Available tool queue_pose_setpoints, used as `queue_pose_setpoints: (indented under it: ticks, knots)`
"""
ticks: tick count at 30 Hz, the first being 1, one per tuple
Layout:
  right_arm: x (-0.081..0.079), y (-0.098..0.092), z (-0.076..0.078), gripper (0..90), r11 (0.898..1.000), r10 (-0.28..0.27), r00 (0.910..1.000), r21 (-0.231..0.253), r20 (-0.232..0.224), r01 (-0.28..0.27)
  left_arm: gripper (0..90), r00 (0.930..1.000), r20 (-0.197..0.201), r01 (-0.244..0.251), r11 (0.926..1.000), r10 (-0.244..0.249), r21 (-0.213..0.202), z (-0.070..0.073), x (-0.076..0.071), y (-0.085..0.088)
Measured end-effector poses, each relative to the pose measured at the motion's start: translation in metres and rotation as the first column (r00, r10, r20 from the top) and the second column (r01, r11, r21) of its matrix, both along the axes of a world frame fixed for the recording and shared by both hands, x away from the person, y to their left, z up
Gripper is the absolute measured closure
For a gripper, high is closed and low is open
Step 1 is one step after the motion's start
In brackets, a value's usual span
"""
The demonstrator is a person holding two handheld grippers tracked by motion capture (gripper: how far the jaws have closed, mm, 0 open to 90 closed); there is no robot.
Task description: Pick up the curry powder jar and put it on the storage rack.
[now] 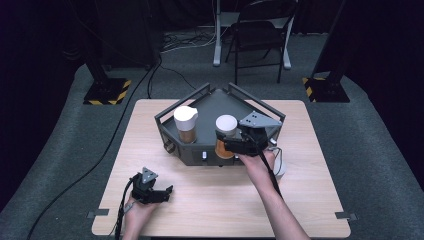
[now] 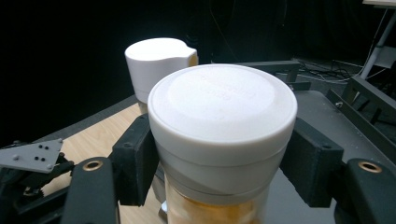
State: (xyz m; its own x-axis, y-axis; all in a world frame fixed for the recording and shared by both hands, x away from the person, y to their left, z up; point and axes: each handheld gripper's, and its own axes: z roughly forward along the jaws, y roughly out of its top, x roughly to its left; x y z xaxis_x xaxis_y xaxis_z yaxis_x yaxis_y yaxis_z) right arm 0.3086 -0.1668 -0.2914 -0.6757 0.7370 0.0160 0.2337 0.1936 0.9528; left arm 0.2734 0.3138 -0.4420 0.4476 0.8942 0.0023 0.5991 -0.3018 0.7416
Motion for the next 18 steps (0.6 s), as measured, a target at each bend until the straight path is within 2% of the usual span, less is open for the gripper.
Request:
queue_pose_setpoints:
  ticks: [18]
  knots:
    - [0.023, 0.015, 0.01, 33.4, 0.999, -0.047, 0.9989, -0.013, -0.004, 0.047, 8.6, 1.0, 0.0, 0.0, 1.0, 0.0, 0.0, 0.0, 0.0, 0.0]
